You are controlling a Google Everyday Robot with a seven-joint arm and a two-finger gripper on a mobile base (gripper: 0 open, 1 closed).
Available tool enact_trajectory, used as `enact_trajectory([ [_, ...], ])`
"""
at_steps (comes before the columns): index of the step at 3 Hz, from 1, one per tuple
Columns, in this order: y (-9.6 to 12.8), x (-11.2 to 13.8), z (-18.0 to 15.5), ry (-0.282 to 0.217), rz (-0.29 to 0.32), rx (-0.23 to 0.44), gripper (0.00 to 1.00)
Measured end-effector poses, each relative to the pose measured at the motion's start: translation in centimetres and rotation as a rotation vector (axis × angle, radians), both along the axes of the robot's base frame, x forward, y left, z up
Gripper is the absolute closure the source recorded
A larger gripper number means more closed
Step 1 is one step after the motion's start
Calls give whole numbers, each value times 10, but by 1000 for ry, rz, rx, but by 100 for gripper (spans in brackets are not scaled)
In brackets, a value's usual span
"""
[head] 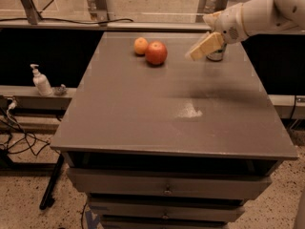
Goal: Move apple near orange
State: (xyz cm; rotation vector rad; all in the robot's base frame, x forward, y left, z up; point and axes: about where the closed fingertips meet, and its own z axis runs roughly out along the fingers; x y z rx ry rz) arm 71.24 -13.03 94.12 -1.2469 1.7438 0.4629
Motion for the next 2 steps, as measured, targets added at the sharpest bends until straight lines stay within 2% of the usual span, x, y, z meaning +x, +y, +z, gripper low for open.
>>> enact_trajectory([
  [1, -52, -26, 14, -2, 26, 109, 0],
  [2, -54, -29, 19, -2, 35, 125, 0],
])
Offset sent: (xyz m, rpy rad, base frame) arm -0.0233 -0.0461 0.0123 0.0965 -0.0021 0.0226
